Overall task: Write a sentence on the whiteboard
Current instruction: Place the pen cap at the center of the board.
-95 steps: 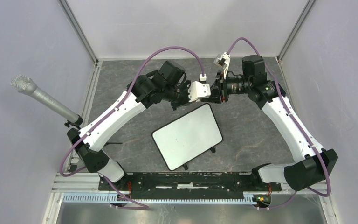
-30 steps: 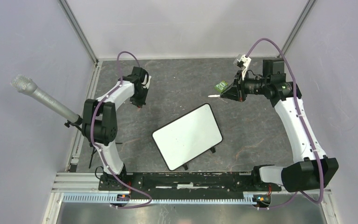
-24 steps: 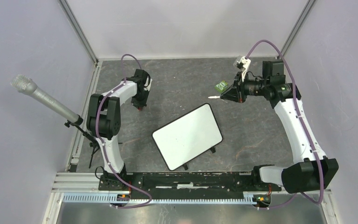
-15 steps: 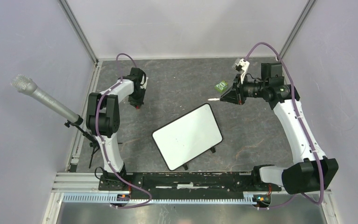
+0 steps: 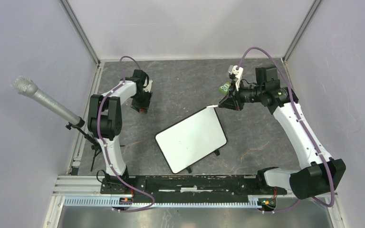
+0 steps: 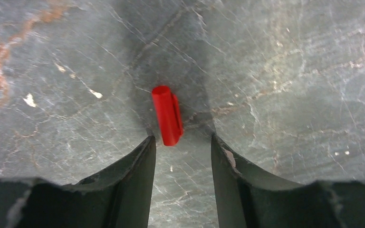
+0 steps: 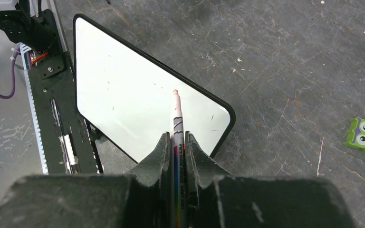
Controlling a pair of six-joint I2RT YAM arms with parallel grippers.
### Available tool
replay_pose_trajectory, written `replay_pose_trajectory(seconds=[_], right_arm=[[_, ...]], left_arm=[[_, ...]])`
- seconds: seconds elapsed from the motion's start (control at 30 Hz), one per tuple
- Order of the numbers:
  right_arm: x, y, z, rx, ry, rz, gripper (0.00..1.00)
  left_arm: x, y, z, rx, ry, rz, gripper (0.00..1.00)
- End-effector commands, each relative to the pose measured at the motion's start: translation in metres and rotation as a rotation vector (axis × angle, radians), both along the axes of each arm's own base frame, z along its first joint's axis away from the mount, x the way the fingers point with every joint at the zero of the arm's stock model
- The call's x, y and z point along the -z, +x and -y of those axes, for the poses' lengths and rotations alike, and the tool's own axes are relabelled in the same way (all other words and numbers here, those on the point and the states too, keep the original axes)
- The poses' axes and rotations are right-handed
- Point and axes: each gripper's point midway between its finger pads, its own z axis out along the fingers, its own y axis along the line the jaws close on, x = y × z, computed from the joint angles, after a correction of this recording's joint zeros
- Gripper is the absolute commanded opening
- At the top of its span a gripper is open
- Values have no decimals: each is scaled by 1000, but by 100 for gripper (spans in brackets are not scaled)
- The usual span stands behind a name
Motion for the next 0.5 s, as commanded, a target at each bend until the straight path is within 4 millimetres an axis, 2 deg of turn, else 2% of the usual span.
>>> replay_pose_trajectory(seconds=[0.0,0.2,0.37,0.4,0.47], right_arm=[[-8,-1,-2,-23,-9,69,0],[-18,0,-7,-66,-10,96,0],[-12,-5,-15,-95,-30,101,0],[-10,-6,-16,-100,-34,103,0],[-9,-9,-19,-107,-35,115,0]], left_arm=[[-39,-4,17,101,-73,36,56],[-84,-16,49,236,-123,94,68],[-122,-33,80,333,-207,130,72],[-130,-37,85,349,-221,139,81],[-145,-46,97,386,-267,151,86]])
